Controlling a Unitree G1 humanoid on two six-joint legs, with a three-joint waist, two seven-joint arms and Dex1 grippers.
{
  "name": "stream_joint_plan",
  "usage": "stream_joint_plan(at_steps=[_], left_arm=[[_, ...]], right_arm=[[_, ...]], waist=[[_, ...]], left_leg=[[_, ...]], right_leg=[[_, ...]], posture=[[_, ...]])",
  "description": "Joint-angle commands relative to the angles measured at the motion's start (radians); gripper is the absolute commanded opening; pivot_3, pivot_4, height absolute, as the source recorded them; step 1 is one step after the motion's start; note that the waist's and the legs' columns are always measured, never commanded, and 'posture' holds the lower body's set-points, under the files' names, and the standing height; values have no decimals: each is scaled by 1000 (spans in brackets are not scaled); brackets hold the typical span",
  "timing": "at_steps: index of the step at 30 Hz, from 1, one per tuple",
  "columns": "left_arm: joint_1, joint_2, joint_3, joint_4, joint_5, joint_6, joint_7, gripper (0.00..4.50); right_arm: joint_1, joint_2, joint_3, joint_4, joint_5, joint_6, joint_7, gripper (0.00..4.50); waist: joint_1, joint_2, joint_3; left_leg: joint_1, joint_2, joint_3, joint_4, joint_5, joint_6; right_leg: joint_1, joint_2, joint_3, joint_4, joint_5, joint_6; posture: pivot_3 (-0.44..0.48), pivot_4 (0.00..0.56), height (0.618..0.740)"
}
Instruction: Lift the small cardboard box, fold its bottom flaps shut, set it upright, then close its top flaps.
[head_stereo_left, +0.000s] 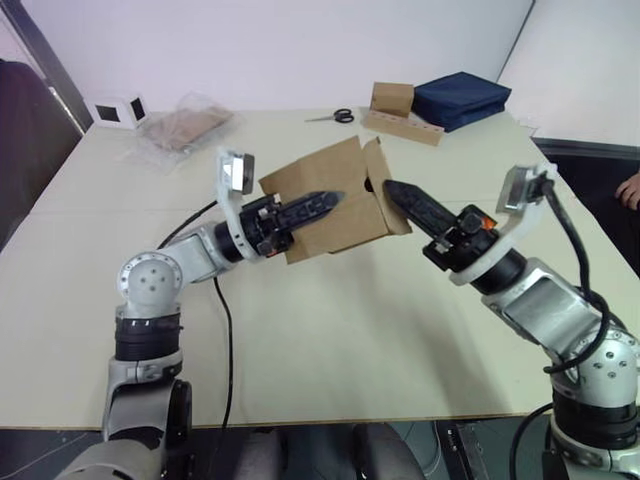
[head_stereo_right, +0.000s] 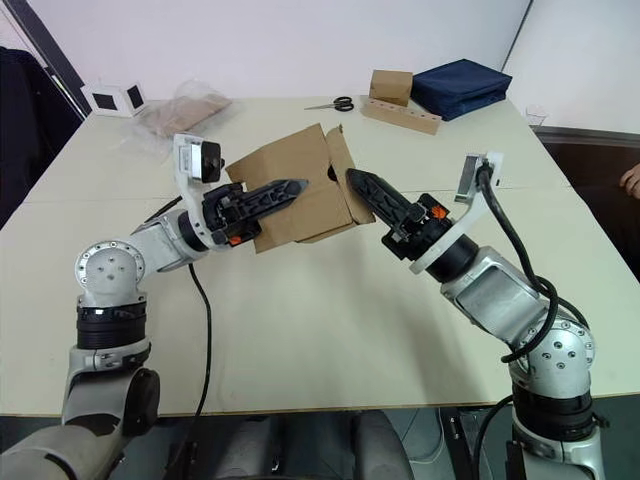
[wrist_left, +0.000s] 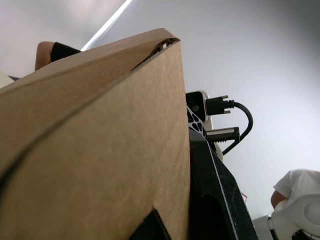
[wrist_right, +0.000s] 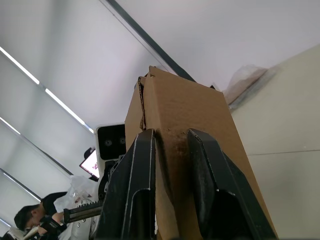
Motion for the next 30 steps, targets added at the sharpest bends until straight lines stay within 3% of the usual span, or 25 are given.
stream_joint_plan(at_steps=[1, 24, 30], left_arm=[[4, -12, -8, -57, -7, -22, 4, 0], [1, -91, 18, -58, -52, -49, 118, 0], [-9, -99, 37, -48, -72, -53, 153, 0]], right_arm=[[-5, 16, 4, -54, 22, -28, -22, 989], [-70, 122, 112, -56, -47, -80, -92, 989], [-47, 80, 107, -69, -43, -42, -62, 989]], waist=[[0, 0, 0], [0, 0, 0], [0, 0, 0]], left_leg=[[0, 0, 0, 0, 0, 0], [0, 0, 0, 0, 0, 0], [0, 0, 0, 0, 0, 0]], right_leg=[[0, 0, 0, 0, 0, 0], [0, 0, 0, 0, 0, 0], [0, 0, 0, 0, 0, 0]], posture=[[0, 150, 740], [0, 150, 740], [0, 150, 740]])
